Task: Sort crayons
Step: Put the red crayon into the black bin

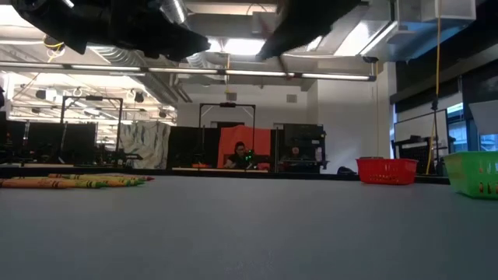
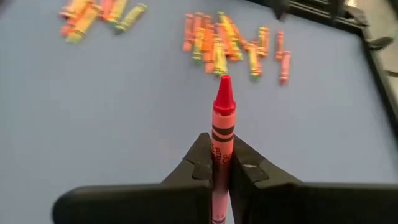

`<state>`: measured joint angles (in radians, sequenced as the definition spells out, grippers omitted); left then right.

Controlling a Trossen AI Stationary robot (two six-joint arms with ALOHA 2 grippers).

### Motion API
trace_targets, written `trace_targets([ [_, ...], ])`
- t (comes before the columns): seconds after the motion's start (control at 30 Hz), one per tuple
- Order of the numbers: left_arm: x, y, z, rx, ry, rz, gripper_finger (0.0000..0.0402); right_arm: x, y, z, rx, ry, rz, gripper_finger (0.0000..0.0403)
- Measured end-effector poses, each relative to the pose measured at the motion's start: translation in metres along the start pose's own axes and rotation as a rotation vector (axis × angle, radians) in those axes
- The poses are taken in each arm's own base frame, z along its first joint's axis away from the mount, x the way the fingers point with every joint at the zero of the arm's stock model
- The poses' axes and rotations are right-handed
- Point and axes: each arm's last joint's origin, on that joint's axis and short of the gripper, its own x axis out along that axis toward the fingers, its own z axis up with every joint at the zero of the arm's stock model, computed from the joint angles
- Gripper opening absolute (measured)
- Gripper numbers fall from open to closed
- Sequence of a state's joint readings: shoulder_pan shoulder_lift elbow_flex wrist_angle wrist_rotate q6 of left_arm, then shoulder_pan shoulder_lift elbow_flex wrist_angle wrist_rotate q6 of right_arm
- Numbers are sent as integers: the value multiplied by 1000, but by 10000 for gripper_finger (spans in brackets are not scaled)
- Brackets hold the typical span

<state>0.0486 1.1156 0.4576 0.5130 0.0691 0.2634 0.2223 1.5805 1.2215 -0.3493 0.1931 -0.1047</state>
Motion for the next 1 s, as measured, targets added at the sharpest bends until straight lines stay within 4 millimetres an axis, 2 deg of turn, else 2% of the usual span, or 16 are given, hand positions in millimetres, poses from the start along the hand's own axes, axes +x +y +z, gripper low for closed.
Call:
trace_targets([
  [0.17,0,0,-1,-2,5,-1,135,-30,31,0,52,34,84,24],
  [0.4,0,-9,5,-64,-31,-34,135,-53,84,-14,82,146,195,12],
  [0.67,0,-23,8,-64,-39,-71,135,-84,139,-30,241,201,206,25],
  [0.8,0,-33,11,-60,-49,-111,135,-100,164,-42,368,240,237,12],
  [1.0,-2,-45,14,-104,-60,-148,135,-118,195,-75,540,297,207,23],
])
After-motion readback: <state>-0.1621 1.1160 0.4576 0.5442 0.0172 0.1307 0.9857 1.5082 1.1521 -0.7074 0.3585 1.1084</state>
